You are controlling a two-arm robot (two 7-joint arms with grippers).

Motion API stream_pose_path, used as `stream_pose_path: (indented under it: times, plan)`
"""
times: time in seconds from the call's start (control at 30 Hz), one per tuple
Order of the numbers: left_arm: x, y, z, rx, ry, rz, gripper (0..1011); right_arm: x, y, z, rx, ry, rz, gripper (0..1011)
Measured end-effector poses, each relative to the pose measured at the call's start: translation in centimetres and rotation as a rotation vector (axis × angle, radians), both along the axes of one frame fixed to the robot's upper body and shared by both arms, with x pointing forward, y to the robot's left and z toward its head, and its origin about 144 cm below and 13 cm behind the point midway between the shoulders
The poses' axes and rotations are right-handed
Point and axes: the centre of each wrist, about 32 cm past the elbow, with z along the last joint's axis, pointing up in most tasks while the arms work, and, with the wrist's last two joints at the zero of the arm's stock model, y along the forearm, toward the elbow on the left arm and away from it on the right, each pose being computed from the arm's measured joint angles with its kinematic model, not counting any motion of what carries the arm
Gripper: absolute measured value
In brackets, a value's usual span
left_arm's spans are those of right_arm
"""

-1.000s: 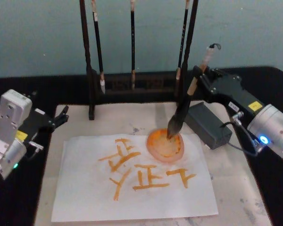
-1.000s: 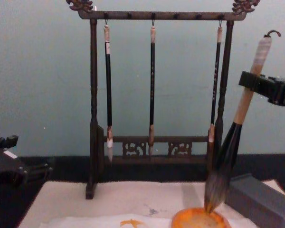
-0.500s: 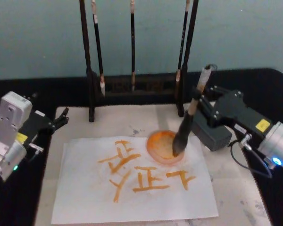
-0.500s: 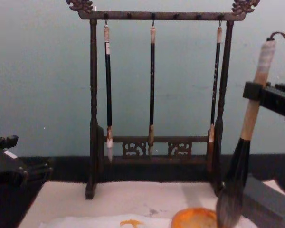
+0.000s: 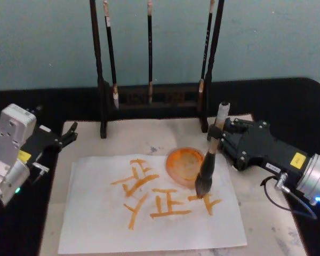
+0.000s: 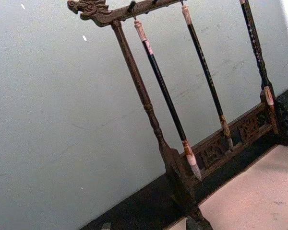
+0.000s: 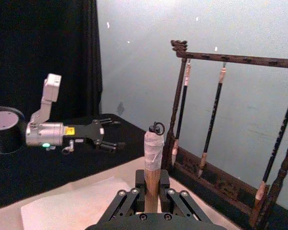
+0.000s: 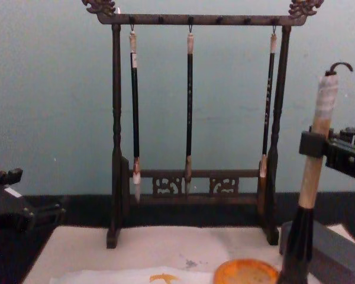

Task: Pick up the brush from the inkstone, write on the paper, then place the brush back to its original position.

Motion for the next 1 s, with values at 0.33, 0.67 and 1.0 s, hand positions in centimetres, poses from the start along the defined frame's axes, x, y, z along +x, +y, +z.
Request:
stream_pose_path:
  times: [0.33,0.67,1.0]
  plan:
    - [0.0,0.0,0.0,0.000,0.000,0.000,1009,-0.3,0.0,-0.4,-0.027,-0.022,0.020,176]
    - [0.0,0.0,0.0,0.000,0.000,0.000,1010,-0.1,0.2,-0.9,-0.039,-0.027,0.018,176]
    - [0.0,0.0,0.0,0.000,0.000,0.000,1010,0.1,0.3,-1.3,-0.042,-0.022,0.016,176]
